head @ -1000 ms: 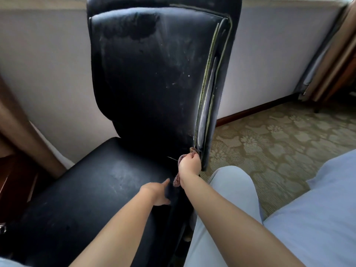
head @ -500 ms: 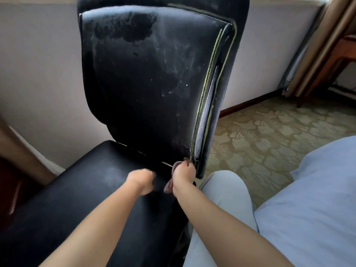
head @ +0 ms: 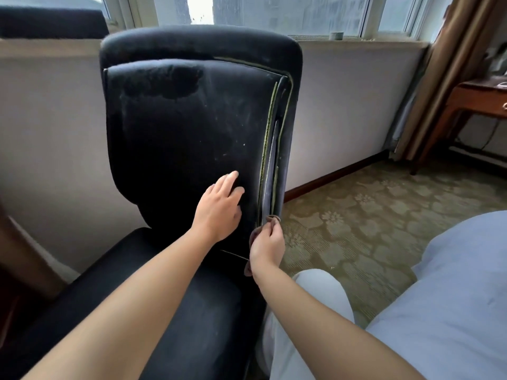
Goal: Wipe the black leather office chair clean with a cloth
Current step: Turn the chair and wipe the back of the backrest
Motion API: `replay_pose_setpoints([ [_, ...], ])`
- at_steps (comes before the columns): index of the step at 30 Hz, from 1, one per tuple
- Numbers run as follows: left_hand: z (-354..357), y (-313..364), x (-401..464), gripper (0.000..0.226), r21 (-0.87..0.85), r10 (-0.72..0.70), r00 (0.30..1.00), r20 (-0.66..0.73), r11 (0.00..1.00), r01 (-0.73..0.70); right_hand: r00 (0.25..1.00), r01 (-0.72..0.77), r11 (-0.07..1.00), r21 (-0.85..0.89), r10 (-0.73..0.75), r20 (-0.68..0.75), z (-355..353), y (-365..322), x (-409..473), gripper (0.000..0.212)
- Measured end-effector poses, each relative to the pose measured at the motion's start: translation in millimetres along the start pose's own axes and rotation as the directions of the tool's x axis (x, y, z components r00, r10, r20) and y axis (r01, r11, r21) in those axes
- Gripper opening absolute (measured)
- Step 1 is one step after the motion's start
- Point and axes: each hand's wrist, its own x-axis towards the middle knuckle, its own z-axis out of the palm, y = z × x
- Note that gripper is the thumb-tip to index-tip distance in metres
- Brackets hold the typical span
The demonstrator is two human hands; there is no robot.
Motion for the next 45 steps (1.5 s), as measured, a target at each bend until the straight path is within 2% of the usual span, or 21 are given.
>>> replay_pose_setpoints([
  [3, -8.8, -2.9, 17.4, 0.034, -0.029, -0.034, 0.999, -0.041, 0.999, 0.033, 0.979, 0.202, 0.979, -0.018, -0.201, 0.033, -4.2, -21.8, 2.4, 0.035],
  [5, -15.7, -6.3, 30.2, 0.043, -0.078, -0.067, 0.996, -0.060, 0.995, 0.063, 0.929, 0.368, 0.928, -0.059, -0.365, 0.057, -4.6, -39.0, 9.6, 0.038],
  [9, -31.6, -10.4, 57.1, 0.058, -0.135, -0.123, 0.990, -0.071, 0.984, 0.113, 0.757, 0.650, 0.726, -0.225, -0.645, 0.102, 2.7, -77.6, 33.4, 0.042],
  [12, -42.3, -13.5, 78.6, 0.056, -0.110, -0.124, 0.990, -0.066, 0.987, 0.117, 0.627, 0.765, 0.582, -0.275, -0.770, 0.118, 8.5, -109.5, 44.4, 0.041],
  [14, -49.3, -14.9, 90.8, 0.055, -0.099, -0.115, 0.991, -0.074, 0.989, 0.107, 0.569, 0.802, 0.519, -0.295, -0.814, 0.115, 13.1, -124.2, 49.8, 0.043],
  [24, -72.4, -17.0, 132.5, 0.052, -0.102, -0.086, 0.992, -0.092, 0.992, 0.076, 0.483, 0.820, 0.407, -0.402, -0.869, 0.106, 15.0, -156.9, 76.0, 0.043],
  [29, -78.2, -23.0, 149.8, 0.056, -0.147, -0.142, 0.986, -0.087, 0.981, 0.128, 0.330, 0.838, 0.199, -0.508, -0.926, 0.182, 22.4, -187.7, 85.5, 0.037],
  [34, -89.0, -40.8, 161.5, 0.056, -0.216, -0.294, 0.955, -0.042, 0.936, 0.279, 0.229, 0.812, -0.048, -0.582, -0.890, 0.394, 42.7, -218.2, 95.1, 0.039],
  [38, -94.4, -61.8, 163.7, 0.056, -0.187, -0.331, 0.944, -0.009, 0.927, 0.324, 0.241, 0.777, -0.249, -0.578, -0.730, 0.639, 59.8, -235.7, 89.6, 0.048],
  [40, -95.9, -74.1, 165.2, 0.055, -0.194, -0.328, 0.945, -0.006, 0.927, 0.321, 0.271, 0.754, -0.305, -0.581, -0.662, 0.699, 71.4, -240.7, 88.1, 0.049],
  [42, -97.0, -84.4, 166.0, 0.054, -0.205, -0.298, 0.954, -0.016, 0.935, 0.288, 0.278, 0.736, -0.341, -0.585, -0.635, 0.721, 85.0, -243.1, 86.5, 0.049],
  [45, -95.3, -95.2, 164.2, 0.055, -0.217, -0.296, 0.953, -0.060, 0.936, 0.277, 0.271, 0.743, -0.317, -0.590, -0.663, 0.698, 108.1, -243.8, 88.9, 0.047],
])
